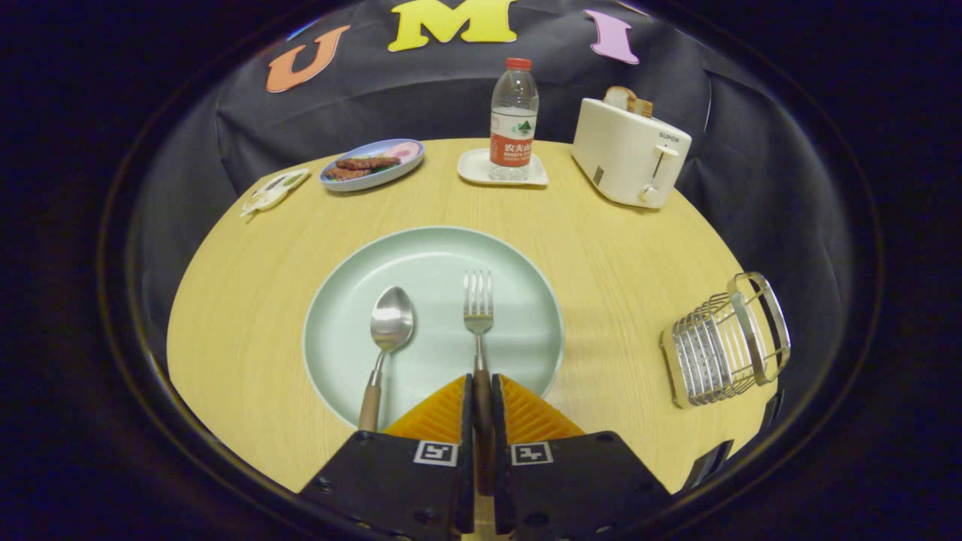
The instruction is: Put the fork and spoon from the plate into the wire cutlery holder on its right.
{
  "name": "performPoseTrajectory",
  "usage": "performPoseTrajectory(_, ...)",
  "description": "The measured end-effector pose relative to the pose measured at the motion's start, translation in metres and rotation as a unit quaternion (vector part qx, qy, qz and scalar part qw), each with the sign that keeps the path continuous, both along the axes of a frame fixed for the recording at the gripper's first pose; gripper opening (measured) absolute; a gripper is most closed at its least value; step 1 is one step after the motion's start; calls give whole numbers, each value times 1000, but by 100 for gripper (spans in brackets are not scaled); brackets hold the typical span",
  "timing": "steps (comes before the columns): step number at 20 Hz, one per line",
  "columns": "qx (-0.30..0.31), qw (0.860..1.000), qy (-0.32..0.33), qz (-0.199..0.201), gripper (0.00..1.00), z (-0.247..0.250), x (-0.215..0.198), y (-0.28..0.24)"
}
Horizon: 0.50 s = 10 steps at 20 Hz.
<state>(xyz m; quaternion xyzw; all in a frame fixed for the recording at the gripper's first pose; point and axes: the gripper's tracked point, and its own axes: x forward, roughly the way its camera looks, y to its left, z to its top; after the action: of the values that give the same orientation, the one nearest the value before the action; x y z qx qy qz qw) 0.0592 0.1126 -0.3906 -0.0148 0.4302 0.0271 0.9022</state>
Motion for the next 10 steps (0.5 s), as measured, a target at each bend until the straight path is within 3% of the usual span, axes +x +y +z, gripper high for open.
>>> performPoseTrajectory(2,-2,1000,4,11,10,3,-2,-2)
performPoseTrajectory(3,1,1000,9,16,4,5,-3,-2)
performPoseTrajectory(10,10,998,-3,59,4,56,-14,-26)
